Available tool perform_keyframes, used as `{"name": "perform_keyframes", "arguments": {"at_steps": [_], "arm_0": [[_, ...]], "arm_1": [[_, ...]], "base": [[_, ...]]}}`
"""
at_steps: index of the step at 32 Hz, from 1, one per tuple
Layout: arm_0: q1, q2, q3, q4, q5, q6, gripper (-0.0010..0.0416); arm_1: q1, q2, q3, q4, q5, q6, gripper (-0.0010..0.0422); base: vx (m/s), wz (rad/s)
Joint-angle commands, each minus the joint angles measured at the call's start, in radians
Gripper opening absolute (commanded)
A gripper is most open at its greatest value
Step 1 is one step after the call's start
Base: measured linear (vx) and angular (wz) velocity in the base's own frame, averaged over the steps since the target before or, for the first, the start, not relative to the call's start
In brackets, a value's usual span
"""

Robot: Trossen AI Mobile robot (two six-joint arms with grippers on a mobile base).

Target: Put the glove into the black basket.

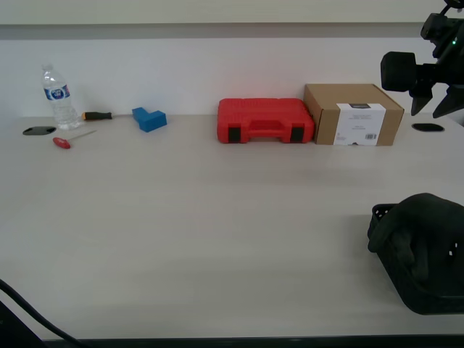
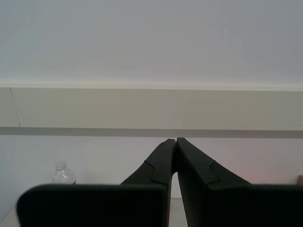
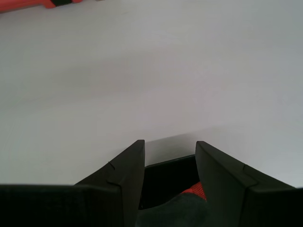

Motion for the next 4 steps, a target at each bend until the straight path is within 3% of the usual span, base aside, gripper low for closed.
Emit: {"name": "perform_keyframes", "arguments": {"at_steps": [1,4], "arm_0": [[0.001,0.0,0.001,0.0,0.004,0.001,0.0147],[0.001,0.0,0.001,0.0,0.004,0.001,0.0146]], "arm_1": [[0.0,0.0,0.0,0.003,0.0,0.0,0.0],[0.0,0.0,0.0,0.003,0.0,0.0,0.0]], "base": [[0.0,0.0],[0.0,0.0]]}}
